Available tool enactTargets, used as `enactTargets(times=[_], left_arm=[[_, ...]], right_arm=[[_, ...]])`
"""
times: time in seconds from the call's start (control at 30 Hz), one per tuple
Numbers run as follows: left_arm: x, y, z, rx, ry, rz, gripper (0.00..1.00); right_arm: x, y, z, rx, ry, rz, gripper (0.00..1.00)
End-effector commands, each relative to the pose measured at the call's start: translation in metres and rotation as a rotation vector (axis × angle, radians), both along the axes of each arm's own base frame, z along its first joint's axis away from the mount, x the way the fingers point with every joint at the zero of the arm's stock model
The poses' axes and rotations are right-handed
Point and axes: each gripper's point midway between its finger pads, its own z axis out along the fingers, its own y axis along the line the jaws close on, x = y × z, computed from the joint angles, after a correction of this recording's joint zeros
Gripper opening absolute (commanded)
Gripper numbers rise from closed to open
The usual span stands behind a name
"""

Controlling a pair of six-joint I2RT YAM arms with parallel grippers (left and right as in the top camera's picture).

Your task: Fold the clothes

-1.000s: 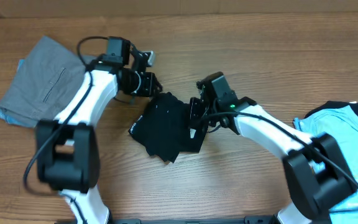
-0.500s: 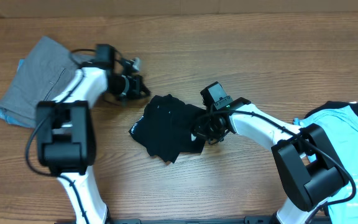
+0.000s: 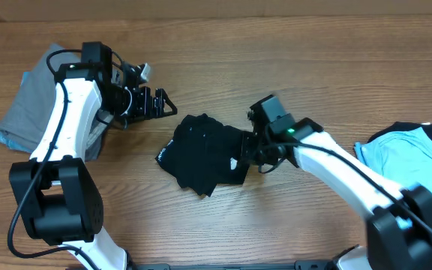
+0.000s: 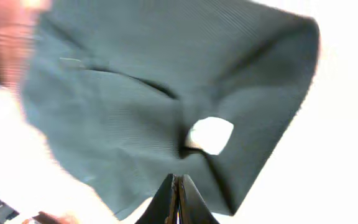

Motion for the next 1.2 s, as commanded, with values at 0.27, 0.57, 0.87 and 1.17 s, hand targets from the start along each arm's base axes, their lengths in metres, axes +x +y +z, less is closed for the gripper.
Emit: enactTargets(times=[0.27,0.57,0.87,1.17], left_arm=[[-0.03,-0.006,-0.085,-0.008,0.072,-0.069,0.96],[-0.045,-0.053,-0.113,-0.208,0.163,-0.13,0.89],[-0.048,-0.08,-0.12,-0.194,0.131,-0.216,0.73],[-0.047,-0.081,-0.118,-0.189,0.129,-0.221,0.04]], right_arm=[[-0.006,0.041,-0.024,0.013,-0.032,0.099,0.04],[-0.012,0.044,-0.073,-0.014,0.123,0.011,0.04],[-0.012,0.044,-0.073,-0.014,0.123,0.015,0.04],[-0.029,0.041,-0.067,-0.019,0.177,0.08,0.04]])
